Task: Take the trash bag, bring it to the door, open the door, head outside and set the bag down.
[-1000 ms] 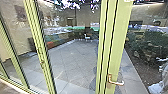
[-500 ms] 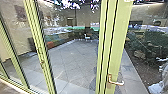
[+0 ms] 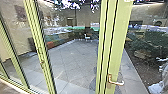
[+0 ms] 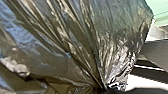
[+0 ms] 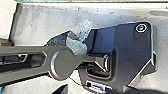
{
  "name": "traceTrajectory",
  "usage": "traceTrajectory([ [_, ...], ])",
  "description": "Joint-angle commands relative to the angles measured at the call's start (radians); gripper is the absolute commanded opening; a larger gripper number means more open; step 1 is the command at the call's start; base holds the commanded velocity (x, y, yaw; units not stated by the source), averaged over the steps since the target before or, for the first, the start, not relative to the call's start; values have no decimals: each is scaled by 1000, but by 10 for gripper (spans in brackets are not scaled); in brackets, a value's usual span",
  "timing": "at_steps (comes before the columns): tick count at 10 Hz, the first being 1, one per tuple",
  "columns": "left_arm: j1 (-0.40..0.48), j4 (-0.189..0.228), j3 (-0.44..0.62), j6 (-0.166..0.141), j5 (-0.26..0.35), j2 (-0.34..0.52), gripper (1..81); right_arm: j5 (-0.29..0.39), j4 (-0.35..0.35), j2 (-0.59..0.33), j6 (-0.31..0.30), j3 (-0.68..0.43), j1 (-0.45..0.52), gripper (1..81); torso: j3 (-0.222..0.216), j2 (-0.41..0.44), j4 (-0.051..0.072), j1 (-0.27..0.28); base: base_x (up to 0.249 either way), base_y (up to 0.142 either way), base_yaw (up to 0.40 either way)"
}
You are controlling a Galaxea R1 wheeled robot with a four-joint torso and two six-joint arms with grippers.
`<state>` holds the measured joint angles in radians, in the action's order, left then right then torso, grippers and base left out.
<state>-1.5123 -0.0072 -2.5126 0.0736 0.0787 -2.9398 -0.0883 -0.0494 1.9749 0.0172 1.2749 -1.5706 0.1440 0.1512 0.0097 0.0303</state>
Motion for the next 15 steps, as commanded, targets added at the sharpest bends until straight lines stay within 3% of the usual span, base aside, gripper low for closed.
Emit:
traceTrajectory([
  [1,48,6,-6,2,69,-13,10,5,32,-231,-2,-209,82,811,0,0,0,0,0,0,0],
  [7,53,3,-8,3,69,-19,10,24,172,-463,-6,-421,266,811,0,0,0,0,0,0,0],
  [12,53,-5,-9,3,69,-23,10,136,263,-503,-10,-439,459,811,0,0,0,0,0,0,0],
  [15,54,-8,-11,-3,69,-27,10,217,319,-529,-11,-427,630,811,0,0,0,0,0,0,0],
])
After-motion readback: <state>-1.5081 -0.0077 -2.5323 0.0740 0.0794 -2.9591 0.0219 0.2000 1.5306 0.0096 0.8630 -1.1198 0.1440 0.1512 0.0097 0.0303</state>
